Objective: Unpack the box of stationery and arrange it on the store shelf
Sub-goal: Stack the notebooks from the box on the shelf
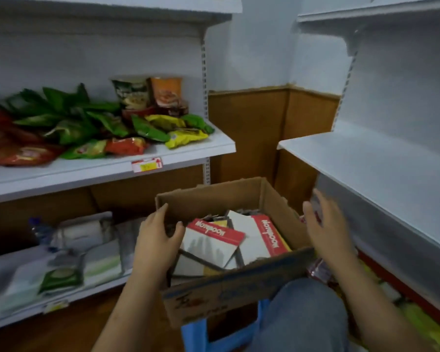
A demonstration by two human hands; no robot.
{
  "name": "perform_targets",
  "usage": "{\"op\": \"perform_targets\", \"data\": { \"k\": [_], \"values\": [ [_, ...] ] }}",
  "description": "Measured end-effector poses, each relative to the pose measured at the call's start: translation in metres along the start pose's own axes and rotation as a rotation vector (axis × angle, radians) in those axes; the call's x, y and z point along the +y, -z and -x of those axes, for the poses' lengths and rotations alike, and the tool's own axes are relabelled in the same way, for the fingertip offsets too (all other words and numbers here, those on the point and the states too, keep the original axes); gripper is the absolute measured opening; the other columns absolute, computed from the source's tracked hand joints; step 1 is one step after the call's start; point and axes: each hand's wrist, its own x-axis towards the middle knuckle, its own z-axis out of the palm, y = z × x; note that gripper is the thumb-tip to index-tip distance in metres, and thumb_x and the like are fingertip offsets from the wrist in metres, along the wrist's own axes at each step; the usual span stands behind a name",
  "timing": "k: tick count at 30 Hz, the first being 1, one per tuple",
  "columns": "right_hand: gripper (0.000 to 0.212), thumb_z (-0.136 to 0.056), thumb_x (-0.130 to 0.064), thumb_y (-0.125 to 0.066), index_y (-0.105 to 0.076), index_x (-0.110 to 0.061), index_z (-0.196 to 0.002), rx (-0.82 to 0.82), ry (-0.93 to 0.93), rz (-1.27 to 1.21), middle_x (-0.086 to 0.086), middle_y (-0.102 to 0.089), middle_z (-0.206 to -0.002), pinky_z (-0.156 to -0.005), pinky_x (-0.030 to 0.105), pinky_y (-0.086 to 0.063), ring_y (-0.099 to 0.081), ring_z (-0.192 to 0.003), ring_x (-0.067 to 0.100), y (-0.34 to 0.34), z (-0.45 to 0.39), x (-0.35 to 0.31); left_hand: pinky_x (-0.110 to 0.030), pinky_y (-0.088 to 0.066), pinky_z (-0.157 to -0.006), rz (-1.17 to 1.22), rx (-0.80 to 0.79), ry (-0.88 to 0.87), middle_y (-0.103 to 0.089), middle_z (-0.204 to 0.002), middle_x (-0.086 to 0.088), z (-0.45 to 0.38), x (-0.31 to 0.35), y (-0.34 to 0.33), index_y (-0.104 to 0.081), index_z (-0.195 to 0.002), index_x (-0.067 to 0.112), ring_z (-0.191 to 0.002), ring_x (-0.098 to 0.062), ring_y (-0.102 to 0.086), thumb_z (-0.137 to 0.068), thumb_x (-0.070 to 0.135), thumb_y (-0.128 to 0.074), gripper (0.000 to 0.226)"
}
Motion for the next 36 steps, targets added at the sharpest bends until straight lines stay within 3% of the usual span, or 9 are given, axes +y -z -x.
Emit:
{"op": "perform_targets", "data": {
  "k": [7,11,13,16,20,24,28,31,36],
  "values": [
    [0.058,-0.096,-0.051,-0.045,-0.029,-0.032,-0.148,-0.233,0.049,0.182,-0.001,-0.038,-0.153,-0.107,0.050,-0.041,-0.041,-0.137,0.025,-0.081,-0.005,-0.012,-0.032,-0.042,-0.106,-0.034,-0.088,0.021,-0.039,-0.151,0.005,0.015,-0.017,-0.023,-0.031,-0.152,0.026,-0.134,-0.012,-0.040,-0.094,0.040,-0.056,0.065],
    [0.086,-0.080,-0.068,-0.058,-0.018,-0.034,-0.148,-0.531,-0.108,0.445,0.003,-0.040,-0.149,-0.103,0.050,-0.044,-0.045,-0.131,0.030,-0.114,-0.028,0.011,-0.036,-0.040,-0.107,-0.208,-0.257,-0.031,-0.043,-0.147,0.003,0.009,-0.016,-0.045,-0.022,-0.152,0.031,-0.131,-0.017,-0.045,-0.090,0.044,-0.063,0.075],
    [0.106,-0.069,-0.077,-0.062,-0.013,-0.031,-0.151,-0.693,-0.220,0.469,0.005,-0.034,-0.153,-0.107,0.051,-0.039,-0.041,-0.134,0.032,-0.123,-0.042,0.019,-0.044,-0.039,-0.109,-0.310,-0.414,0.019,-0.033,-0.154,-0.006,-0.003,-0.013,-0.056,-0.007,-0.154,0.032,-0.138,-0.029,-0.037,-0.083,0.050,-0.069,0.096],
    [0.125,-0.060,-0.081,-0.068,-0.007,-0.025,-0.153,-0.929,-0.339,0.449,0.007,-0.027,-0.157,-0.109,0.047,-0.036,-0.037,-0.137,0.031,-0.135,-0.052,0.021,-0.054,-0.031,-0.114,-0.414,-0.834,0.153,0.018,-0.162,-0.015,-0.019,-0.002,-0.076,0.024,-0.151,0.034,-0.146,-0.048,-0.011,-0.080,0.055,-0.072,0.122],
    [0.145,-0.056,-0.080,-0.071,0.020,-0.020,-0.151,-1.184,-0.332,0.586,0.011,0.001,-0.162,-0.114,0.042,-0.030,-0.019,-0.145,0.034,-0.140,-0.050,0.017,-0.061,-0.029,-0.113,-0.601,-1.081,0.100,0.036,-0.155,-0.018,-0.020,0.003,-0.104,0.030,-0.148,0.035,-0.142,-0.057,-0.007,-0.094,0.034,-0.063,0.107],
    [0.146,-0.059,-0.078,-0.071,0.031,-0.023,-0.147,-1.184,-0.216,0.658,0.014,0.031,-0.156,-0.120,0.053,-0.014,0.007,-0.147,0.041,-0.140,-0.046,0.018,-0.047,-0.044,-0.104,-0.689,-0.946,-0.100,-0.013,-0.159,-0.025,-0.029,-0.008,-0.103,0.007,-0.156,0.024,-0.132,-0.042,-0.042,-0.090,0.045,-0.063,0.098],
    [0.138,-0.058,-0.086,-0.062,0.029,-0.032,-0.147,-1.071,0.249,0.624,0.005,0.042,-0.151,-0.119,0.056,0.004,0.032,-0.142,0.032,-0.137,-0.034,0.008,-0.037,-0.047,-0.077,-0.639,-0.592,-0.295,-0.059,-0.126,-0.011,-0.044,-0.023,-0.081,-0.037,-0.139,0.016,-0.108,-0.030,-0.060,-0.098,0.031,-0.047,0.045],
    [0.134,-0.065,-0.079,-0.066,0.028,-0.032,-0.148,-1.161,0.343,0.691,0.006,0.039,-0.153,-0.119,0.057,-0.003,0.026,-0.145,0.031,-0.145,-0.036,0.008,-0.035,-0.048,-0.065,-0.526,-0.361,-0.167,-0.067,-0.106,-0.008,-0.055,-0.032,-0.073,-0.049,-0.131,0.021,-0.088,-0.031,-0.066,-0.096,0.023,-0.044,0.035],
    [0.106,-0.085,-0.055,-0.064,0.010,-0.024,-0.155,-1.104,0.551,0.811,0.009,0.016,-0.162,-0.114,0.047,-0.030,0.000,-0.148,0.038,-0.156,-0.033,-0.006,-0.033,-0.050,-0.061,-0.417,-0.276,-0.116,-0.068,-0.101,-0.008,-0.046,-0.035,-0.078,-0.054,-0.119,0.021,-0.080,-0.030,-0.065,-0.094,0.027,-0.046,0.027]
  ]
}}
